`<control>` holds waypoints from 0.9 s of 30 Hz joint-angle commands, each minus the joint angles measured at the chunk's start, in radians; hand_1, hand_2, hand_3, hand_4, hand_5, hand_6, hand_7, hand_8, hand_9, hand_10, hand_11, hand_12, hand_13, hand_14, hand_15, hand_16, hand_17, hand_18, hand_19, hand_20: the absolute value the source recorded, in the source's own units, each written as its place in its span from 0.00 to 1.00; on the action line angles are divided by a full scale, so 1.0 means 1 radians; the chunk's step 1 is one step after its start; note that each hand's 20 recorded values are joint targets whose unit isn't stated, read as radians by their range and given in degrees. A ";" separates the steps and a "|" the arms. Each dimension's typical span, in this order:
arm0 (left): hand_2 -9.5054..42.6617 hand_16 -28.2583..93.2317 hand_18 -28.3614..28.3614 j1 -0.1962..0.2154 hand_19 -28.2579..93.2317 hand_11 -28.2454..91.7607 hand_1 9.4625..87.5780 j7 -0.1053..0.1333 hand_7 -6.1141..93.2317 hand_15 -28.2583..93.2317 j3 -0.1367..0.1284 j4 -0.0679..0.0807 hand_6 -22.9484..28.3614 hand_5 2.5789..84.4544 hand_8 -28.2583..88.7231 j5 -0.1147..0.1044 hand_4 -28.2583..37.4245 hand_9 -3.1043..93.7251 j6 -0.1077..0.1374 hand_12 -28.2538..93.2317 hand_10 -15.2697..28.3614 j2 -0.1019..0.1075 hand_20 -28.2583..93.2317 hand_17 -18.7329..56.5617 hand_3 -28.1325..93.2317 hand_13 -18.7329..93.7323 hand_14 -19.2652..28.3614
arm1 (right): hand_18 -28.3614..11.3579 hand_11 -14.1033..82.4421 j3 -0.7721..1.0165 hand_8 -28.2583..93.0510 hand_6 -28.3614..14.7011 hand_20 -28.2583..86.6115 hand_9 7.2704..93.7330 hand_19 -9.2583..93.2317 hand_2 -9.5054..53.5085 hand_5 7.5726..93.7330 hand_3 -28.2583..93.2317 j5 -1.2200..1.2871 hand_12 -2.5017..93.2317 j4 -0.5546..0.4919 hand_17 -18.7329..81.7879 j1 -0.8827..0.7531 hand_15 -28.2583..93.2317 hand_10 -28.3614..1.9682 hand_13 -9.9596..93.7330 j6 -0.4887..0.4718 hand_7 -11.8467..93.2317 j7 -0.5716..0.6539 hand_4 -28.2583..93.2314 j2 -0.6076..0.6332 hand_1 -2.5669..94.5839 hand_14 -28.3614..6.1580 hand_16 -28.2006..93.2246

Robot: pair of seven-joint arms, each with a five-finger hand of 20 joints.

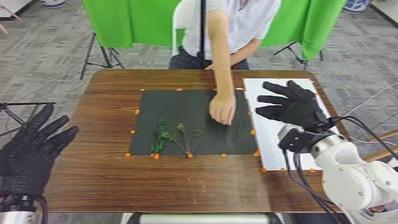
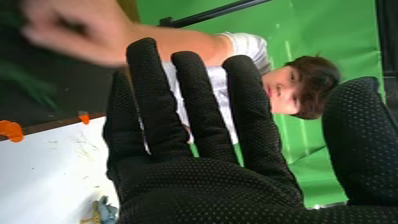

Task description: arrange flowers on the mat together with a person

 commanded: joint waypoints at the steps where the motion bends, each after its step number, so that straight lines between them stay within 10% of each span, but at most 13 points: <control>1: 0.31 0.19 0.88 -0.005 0.59 0.36 0.08 -0.032 0.15 0.56 0.007 -0.003 0.52 0.33 0.17 0.018 0.00 0.34 -0.001 0.34 0.68 -0.032 0.38 0.16 0.84 0.37 0.87 | 0.00 0.28 0.006 0.14 0.63 0.36 0.52 0.59 0.31 0.51 0.84 -0.006 0.18 0.000 0.26 -0.011 0.59 0.29 0.50 -0.007 0.22 -0.003 0.04 -0.002 0.20 0.15 0.32; 27: 0.31 0.19 0.87 -0.016 0.58 0.36 0.09 -0.063 0.15 0.57 0.008 -0.005 0.52 0.33 0.17 0.039 0.00 0.34 -0.011 0.33 0.68 -0.050 0.38 0.15 0.85 0.36 0.87 | 0.00 0.28 0.009 0.14 0.63 0.36 0.53 0.60 0.31 0.51 0.84 -0.092 0.18 -0.014 0.26 -0.014 0.61 0.28 0.51 0.042 0.22 0.034 0.04 0.000 0.20 0.16 0.32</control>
